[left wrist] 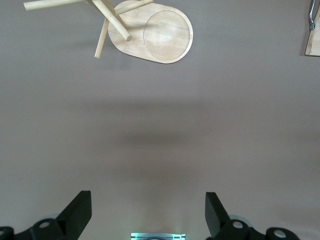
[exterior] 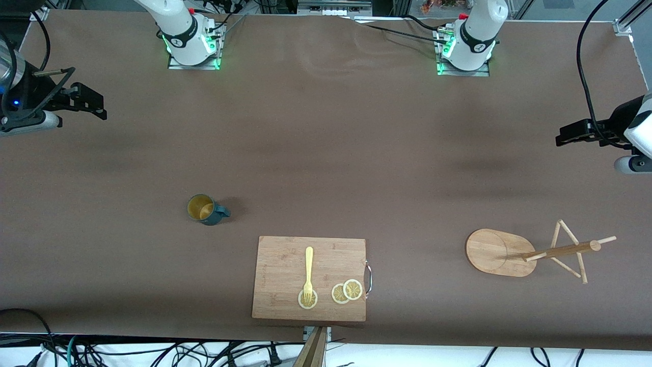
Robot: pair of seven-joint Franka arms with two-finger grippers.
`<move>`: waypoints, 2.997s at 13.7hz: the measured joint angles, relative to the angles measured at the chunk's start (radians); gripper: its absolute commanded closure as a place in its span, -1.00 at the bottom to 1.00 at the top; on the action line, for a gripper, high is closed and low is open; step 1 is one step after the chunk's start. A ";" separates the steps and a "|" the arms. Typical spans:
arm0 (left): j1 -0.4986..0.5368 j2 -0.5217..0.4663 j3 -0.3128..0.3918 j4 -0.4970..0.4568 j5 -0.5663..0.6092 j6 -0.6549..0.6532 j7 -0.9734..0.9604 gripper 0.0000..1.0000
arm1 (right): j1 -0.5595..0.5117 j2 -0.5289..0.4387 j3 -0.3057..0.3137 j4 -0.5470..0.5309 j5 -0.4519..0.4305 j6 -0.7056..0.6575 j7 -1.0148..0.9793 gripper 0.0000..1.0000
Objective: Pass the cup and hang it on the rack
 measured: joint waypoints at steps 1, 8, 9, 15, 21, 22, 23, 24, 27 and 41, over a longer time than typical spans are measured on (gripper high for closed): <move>0.000 0.000 0.000 0.000 0.000 0.000 0.000 -1.00 | 0.000 0.000 0.000 0.000 0.000 0.000 0.000 -1.00; 0.000 0.003 0.000 0.000 0.000 0.000 0.000 -1.00 | 0.000 0.000 0.000 0.000 0.000 0.000 0.000 -1.00; 0.000 0.003 0.000 0.000 0.000 0.000 0.000 -1.00 | 0.000 0.001 0.000 0.000 0.000 0.000 0.000 -1.00; 0.000 0.004 0.000 0.000 0.000 0.000 0.000 -1.00 | 0.000 0.019 0.001 0.001 0.000 0.003 0.000 -1.00; 0.000 0.005 0.000 0.000 0.000 0.000 0.000 -1.00 | 0.010 0.177 0.019 0.012 0.000 0.012 -0.001 -1.00; 0.000 0.005 0.000 0.000 0.000 0.000 0.000 -1.00 | 0.012 0.212 0.019 0.017 0.000 0.012 -0.001 -1.00; 0.000 0.005 0.000 0.000 0.000 0.000 0.000 -1.00 | 0.012 0.238 0.019 0.024 0.000 0.013 -0.001 -1.00; 0.000 0.005 -0.001 0.000 0.000 0.000 0.000 -1.00 | 0.012 0.254 0.019 0.031 0.000 0.014 -0.001 -1.00; 0.000 0.005 -0.001 0.000 0.000 0.000 0.000 -1.00 | 0.012 0.288 0.018 0.036 0.000 0.024 -0.003 -1.00; 0.000 0.006 -0.001 0.000 0.000 0.000 0.000 -1.00 | 0.051 0.631 0.023 0.103 0.112 0.442 -0.002 -0.98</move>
